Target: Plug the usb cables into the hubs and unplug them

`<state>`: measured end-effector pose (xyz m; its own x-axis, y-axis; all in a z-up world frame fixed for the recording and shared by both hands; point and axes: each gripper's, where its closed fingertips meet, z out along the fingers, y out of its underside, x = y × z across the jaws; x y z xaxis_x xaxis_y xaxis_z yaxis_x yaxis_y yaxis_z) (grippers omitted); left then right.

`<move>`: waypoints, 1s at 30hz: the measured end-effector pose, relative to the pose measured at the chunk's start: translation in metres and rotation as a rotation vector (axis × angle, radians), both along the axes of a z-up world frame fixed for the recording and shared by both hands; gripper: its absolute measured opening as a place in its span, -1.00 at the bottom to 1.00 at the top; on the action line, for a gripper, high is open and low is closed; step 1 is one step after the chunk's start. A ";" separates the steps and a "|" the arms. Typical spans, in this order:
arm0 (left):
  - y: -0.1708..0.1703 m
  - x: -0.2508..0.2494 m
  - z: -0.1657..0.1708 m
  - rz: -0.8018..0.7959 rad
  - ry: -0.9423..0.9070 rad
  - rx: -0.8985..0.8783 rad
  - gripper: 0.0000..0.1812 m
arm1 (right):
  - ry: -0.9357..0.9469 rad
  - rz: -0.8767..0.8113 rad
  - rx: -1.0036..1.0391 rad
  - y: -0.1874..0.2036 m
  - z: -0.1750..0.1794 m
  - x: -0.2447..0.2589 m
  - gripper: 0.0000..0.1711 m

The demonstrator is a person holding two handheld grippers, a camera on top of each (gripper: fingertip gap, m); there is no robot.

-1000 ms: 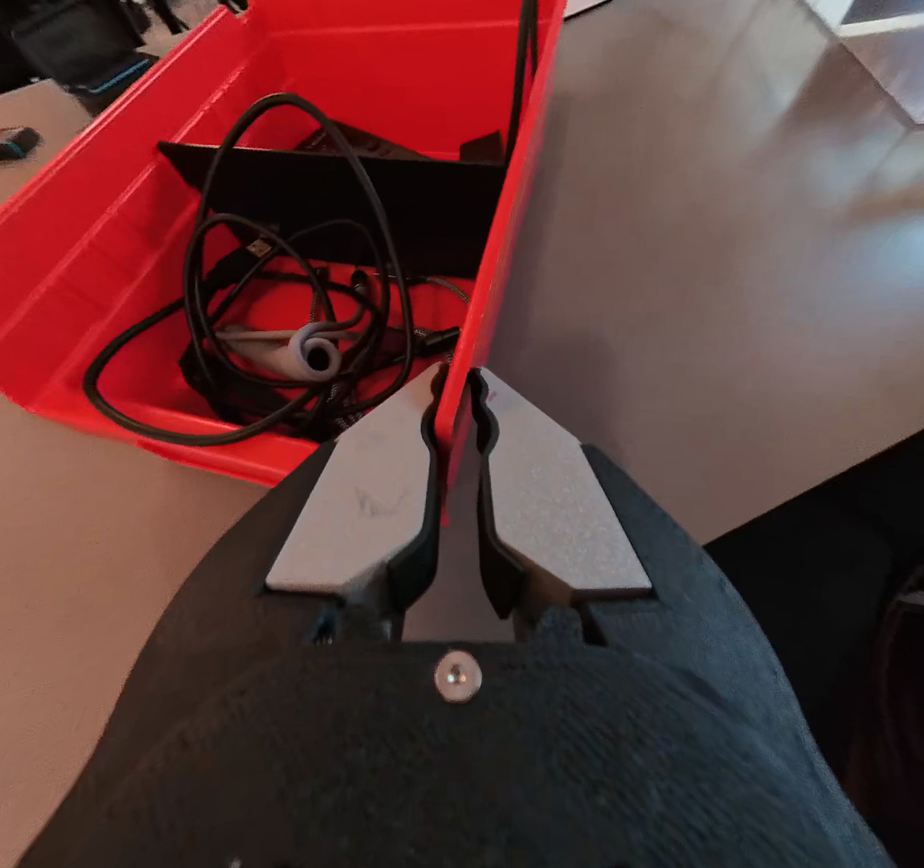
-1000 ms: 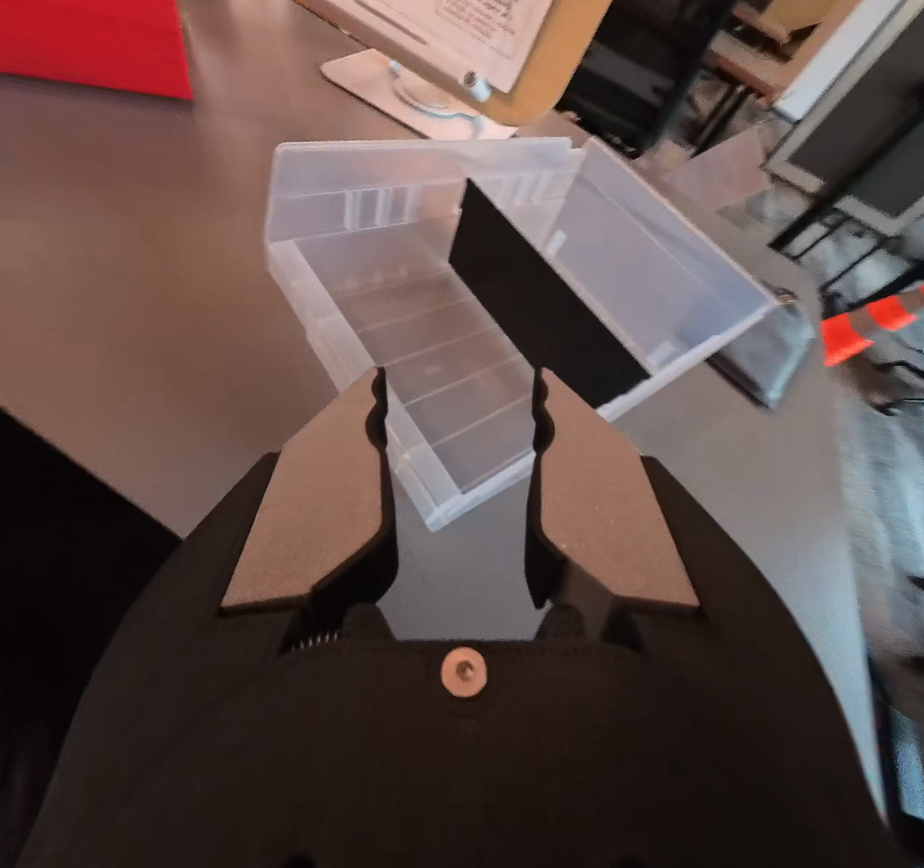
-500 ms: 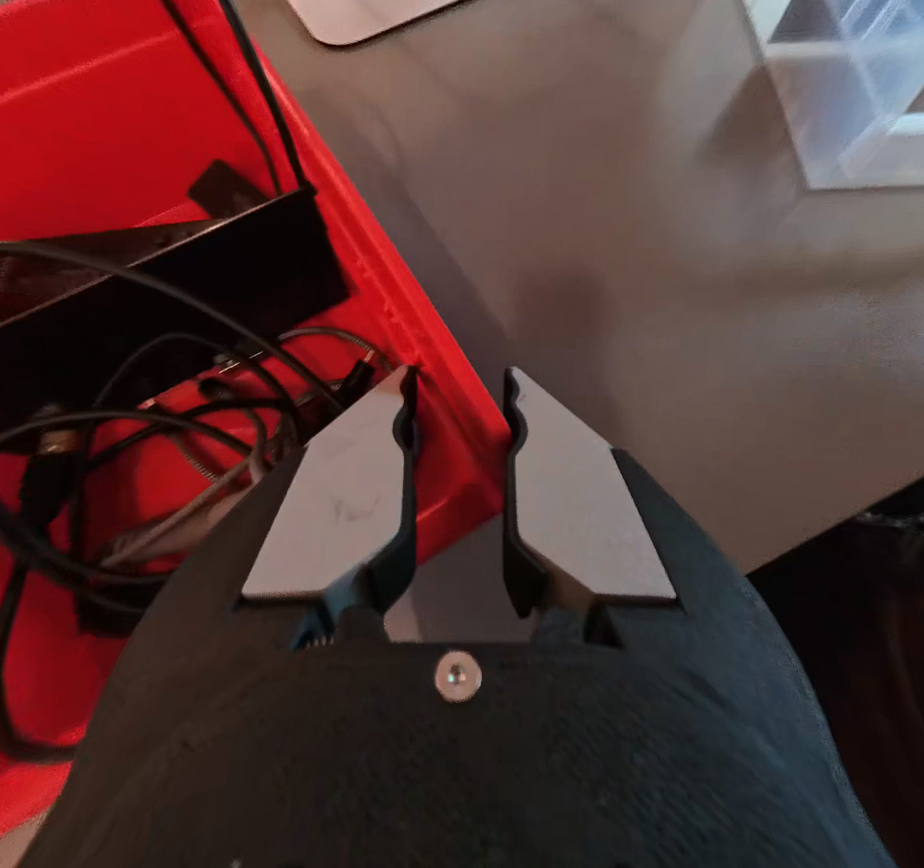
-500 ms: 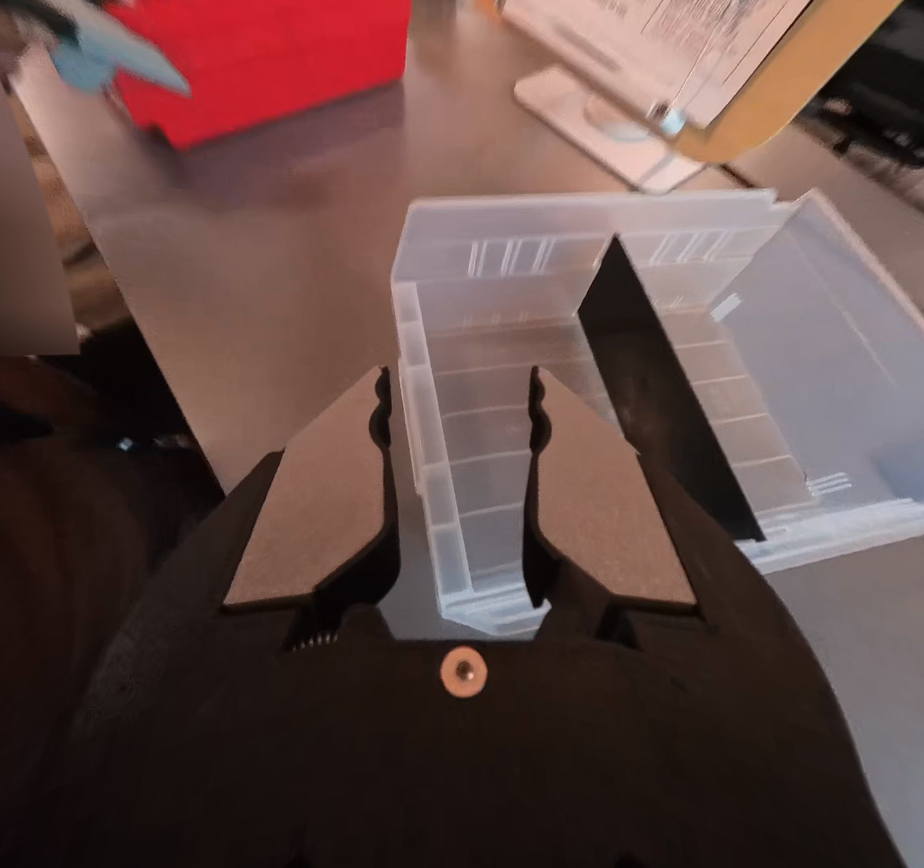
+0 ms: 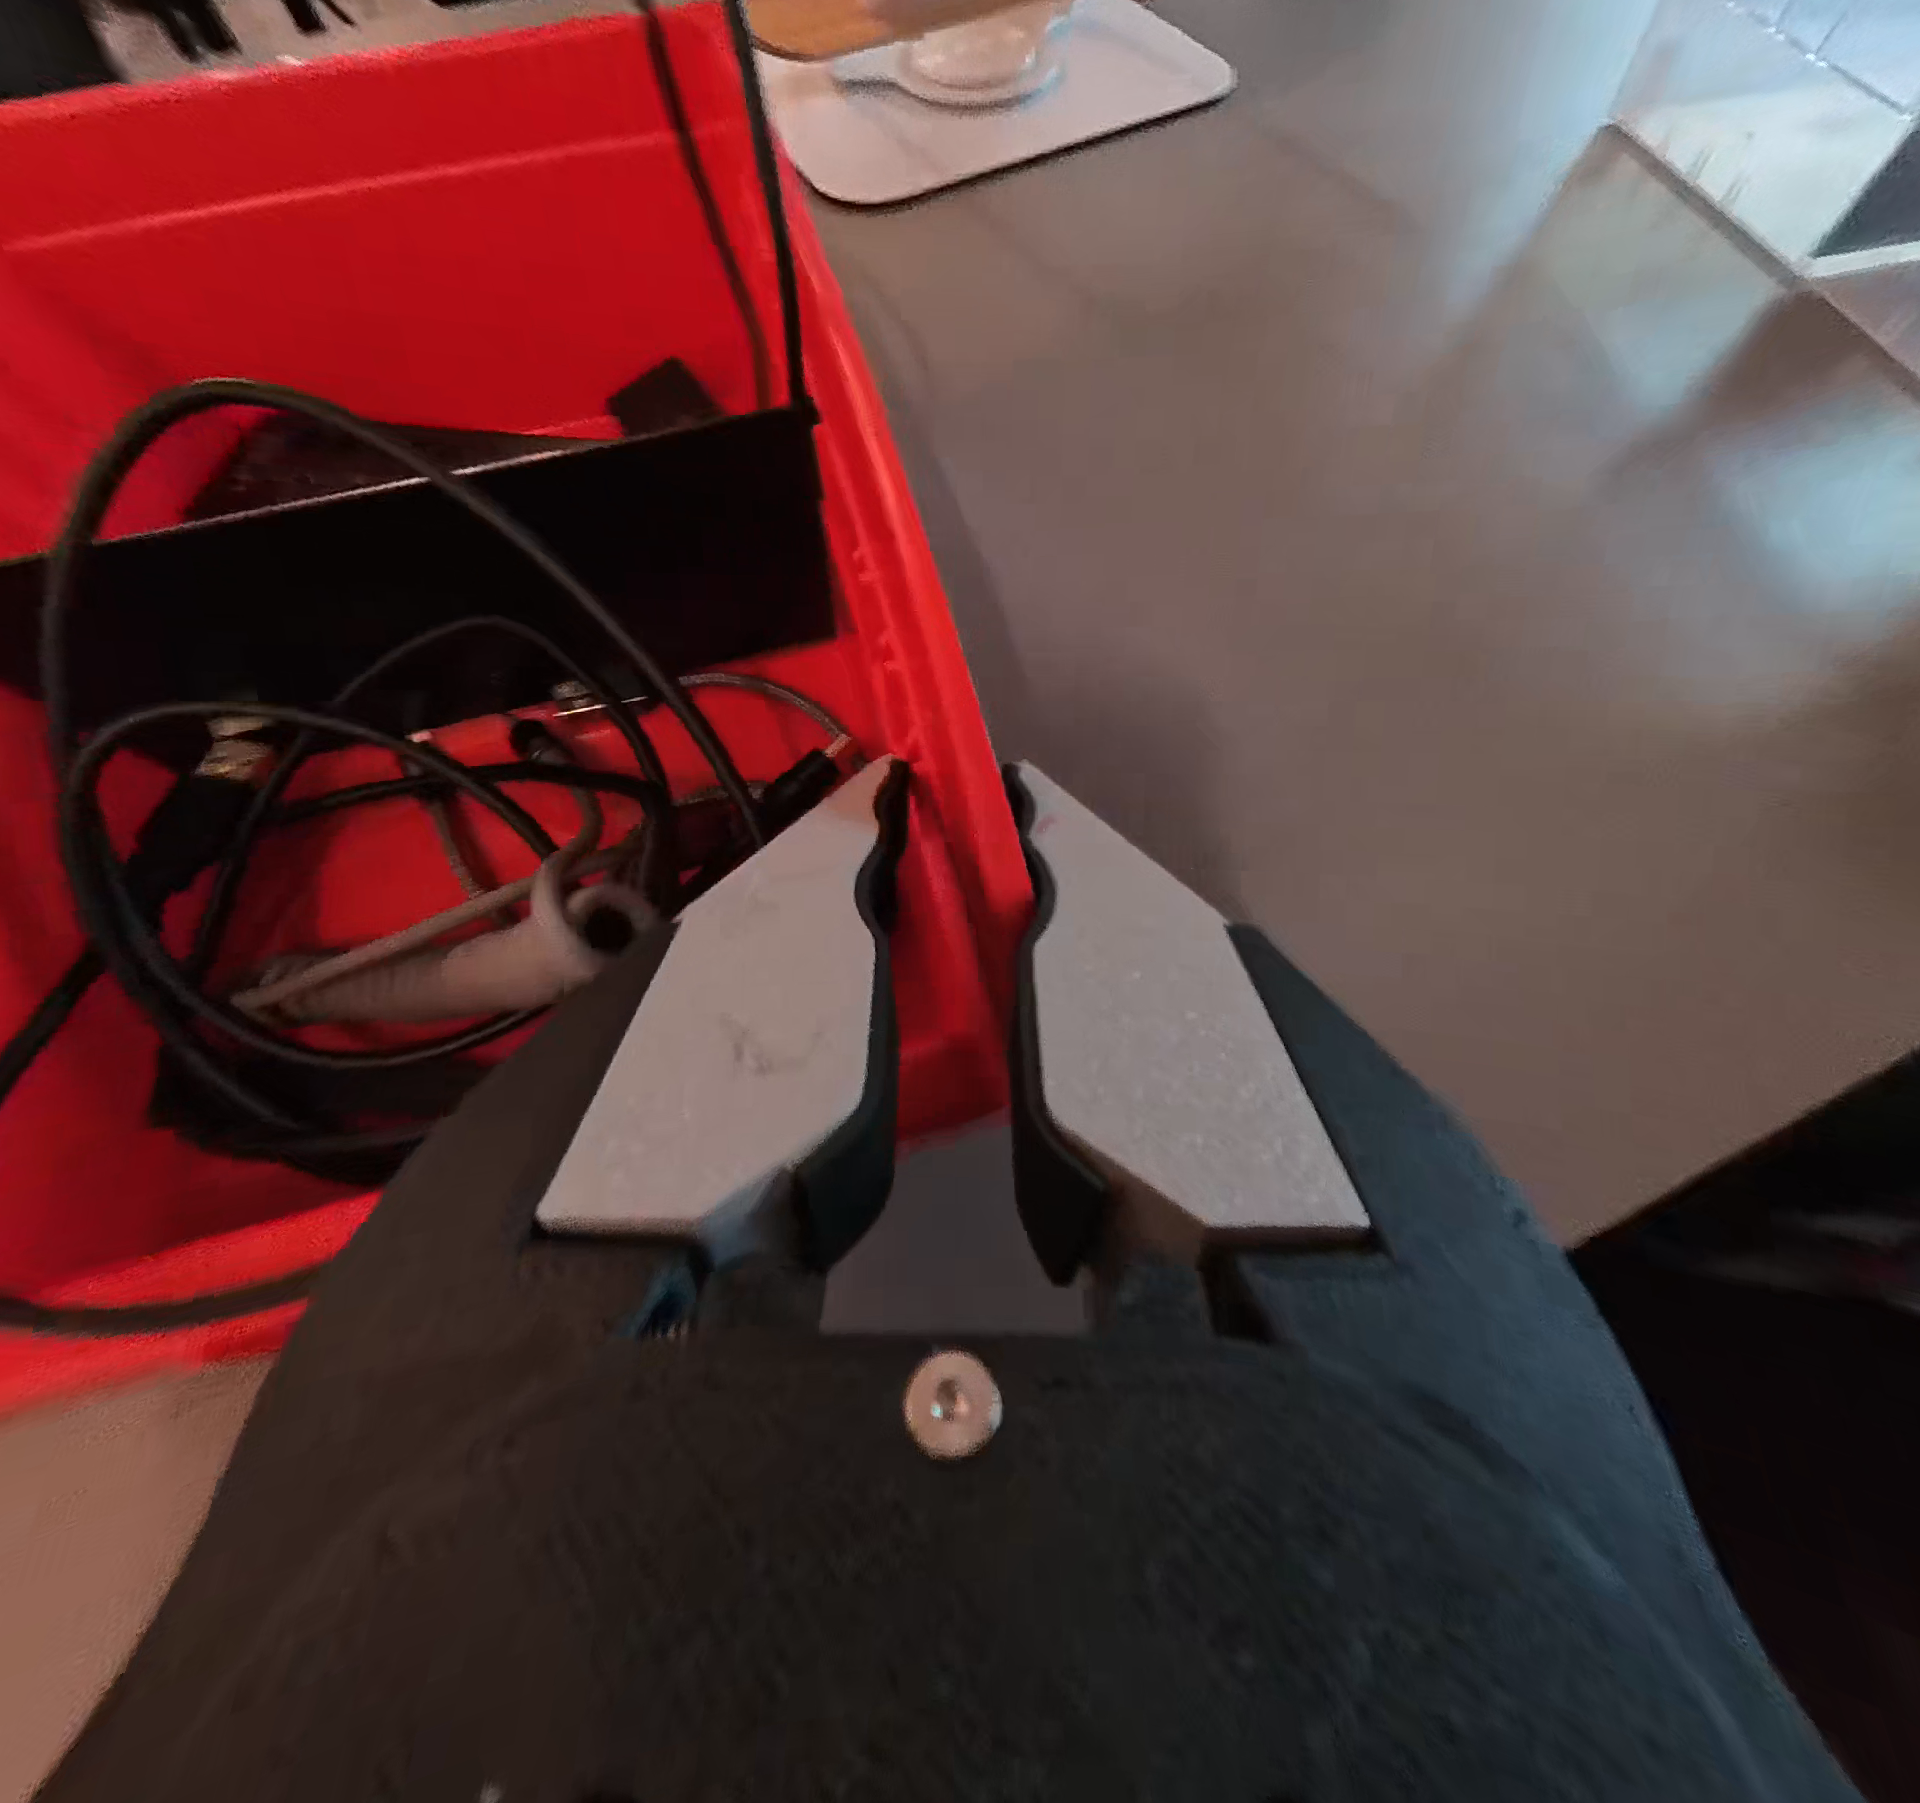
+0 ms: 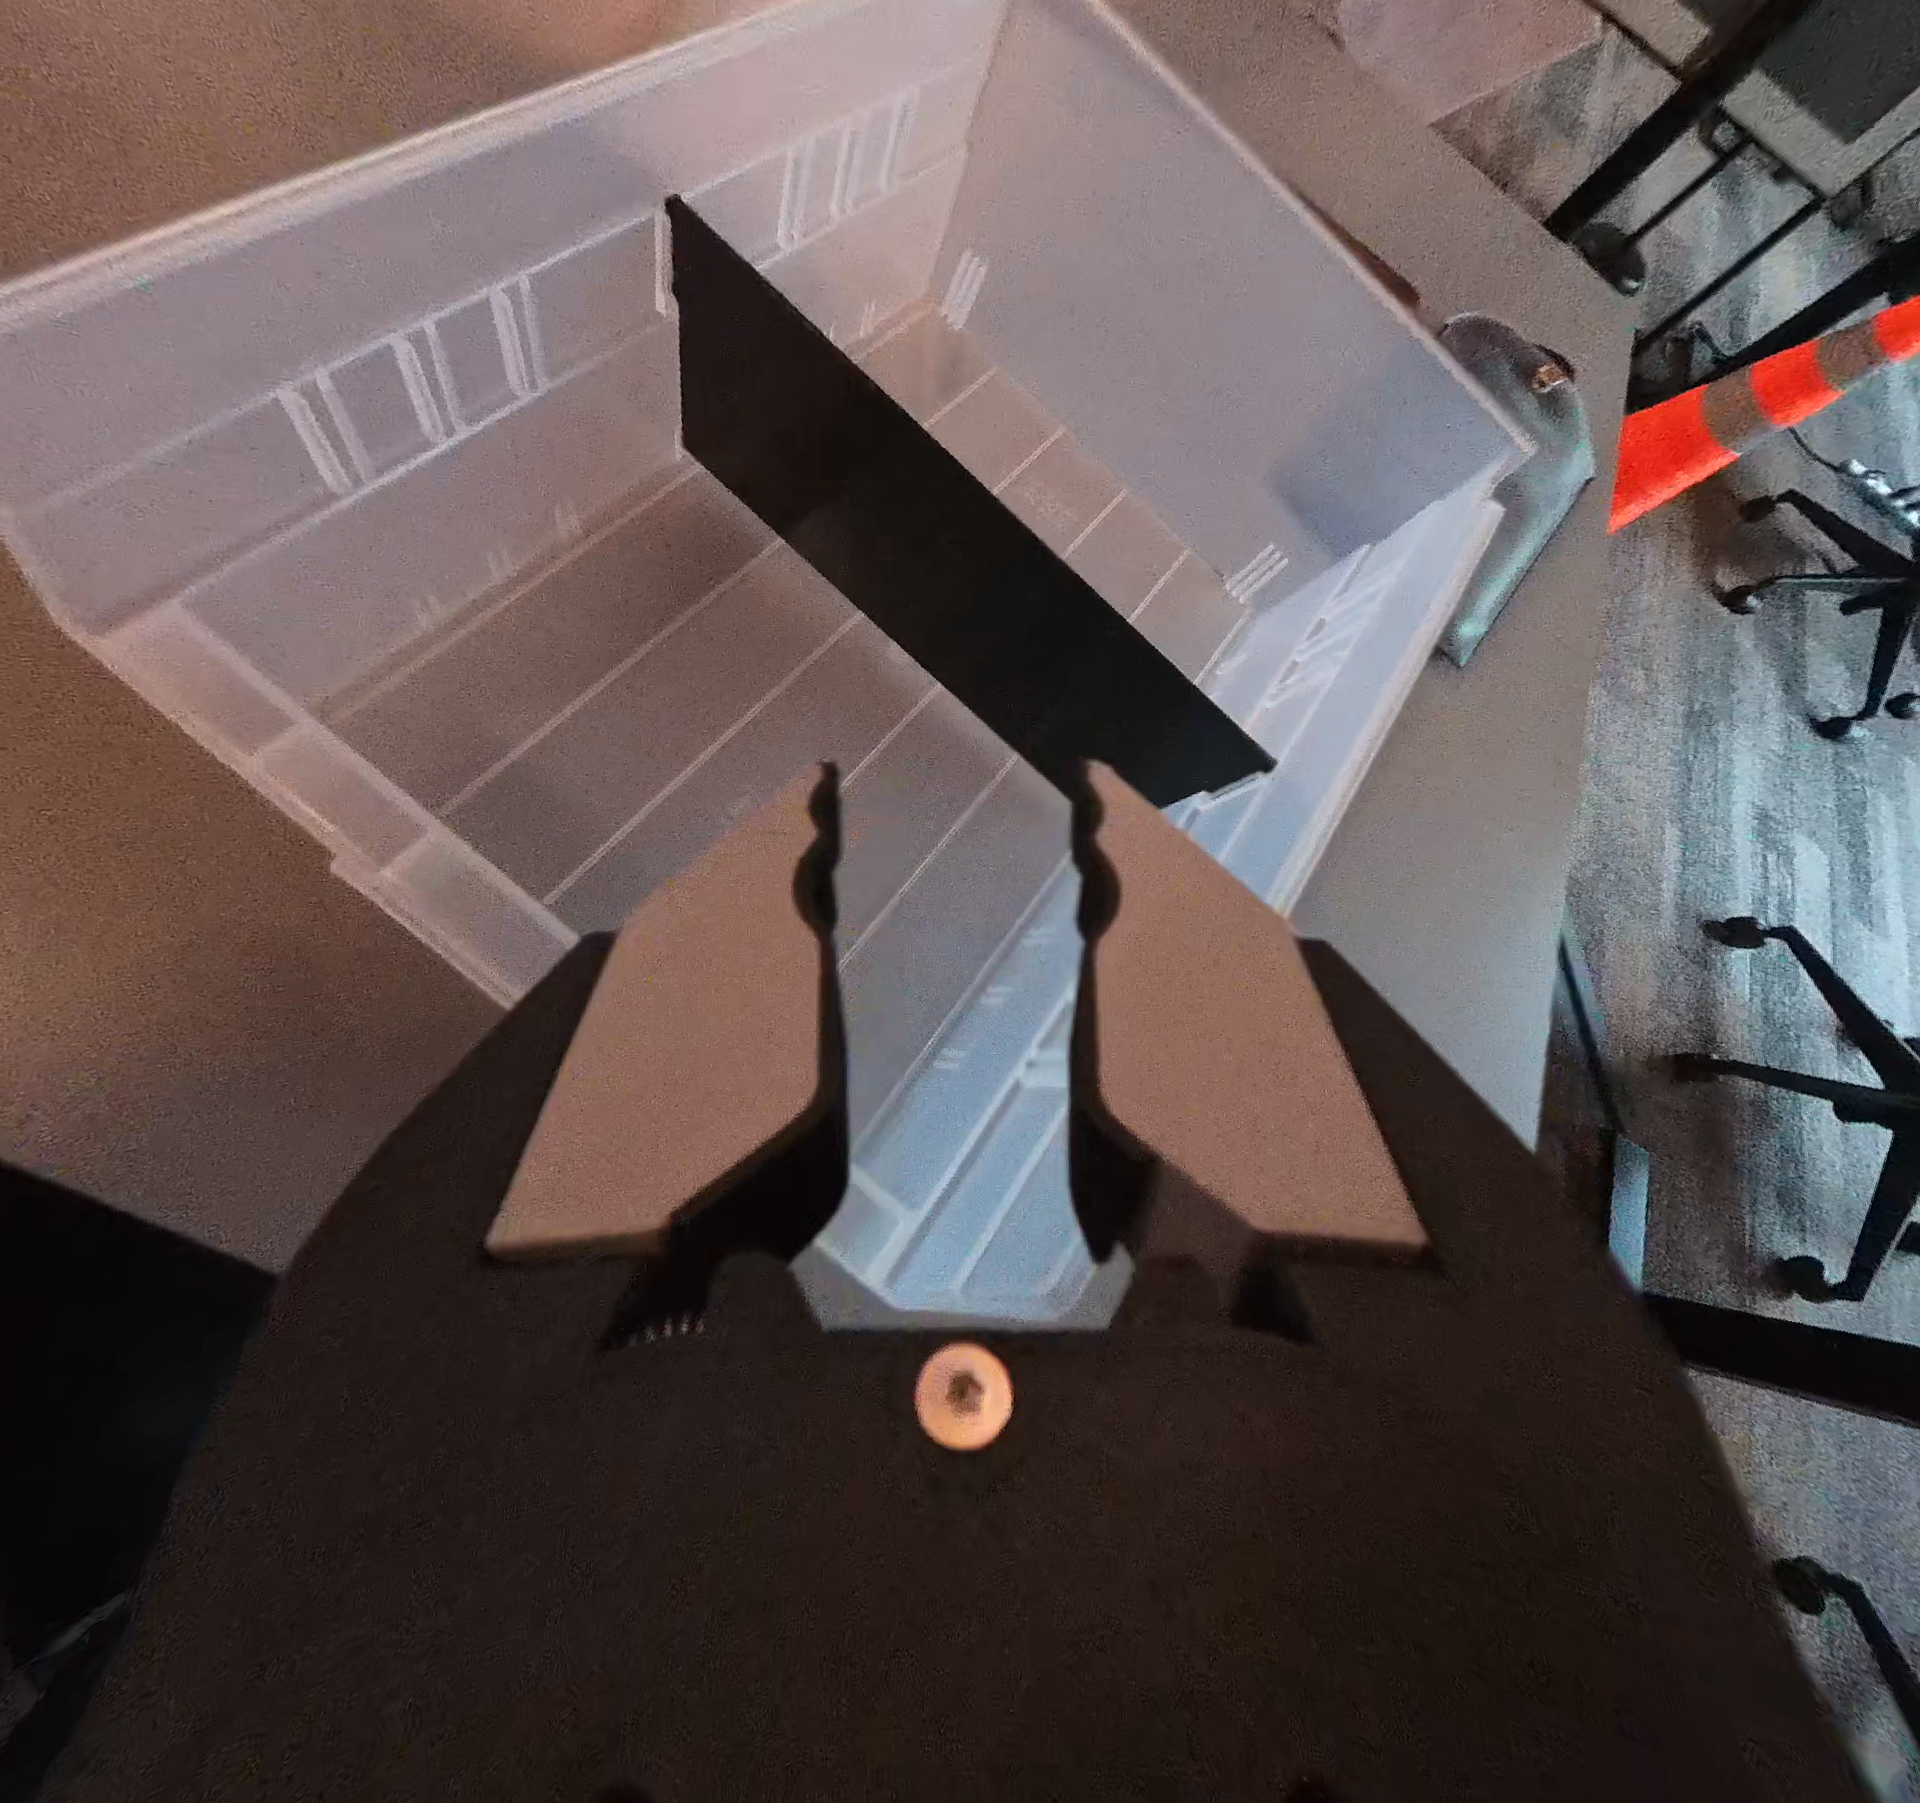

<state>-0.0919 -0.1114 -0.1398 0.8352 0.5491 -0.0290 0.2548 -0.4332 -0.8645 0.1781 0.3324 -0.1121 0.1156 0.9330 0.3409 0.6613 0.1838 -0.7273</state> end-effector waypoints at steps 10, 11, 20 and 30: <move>-0.054 -0.023 0.001 0.124 0.026 0.103 -0.97 | 0.193 0.203 -0.139 -0.130 0.012 -0.024 -0.31; -0.052 -0.020 0.003 0.119 0.012 0.123 -0.96 | 0.202 0.186 -0.096 -0.133 0.010 -0.030 -0.31; -0.033 0.027 0.037 -0.121 -0.163 0.282 -0.54 | 0.213 0.185 -0.114 -0.130 -0.014 -0.069 -0.27; -0.051 -0.066 0.073 -0.004 -0.068 -0.108 -0.28 | 0.167 0.163 0.009 -0.108 -0.042 -0.075 -0.29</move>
<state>-0.1579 -0.1628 -0.0673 0.8392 0.5429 -0.0308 0.3098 -0.5238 -0.7935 0.1035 0.2248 -0.1538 0.0193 0.9408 0.3383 0.4932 0.2854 -0.8218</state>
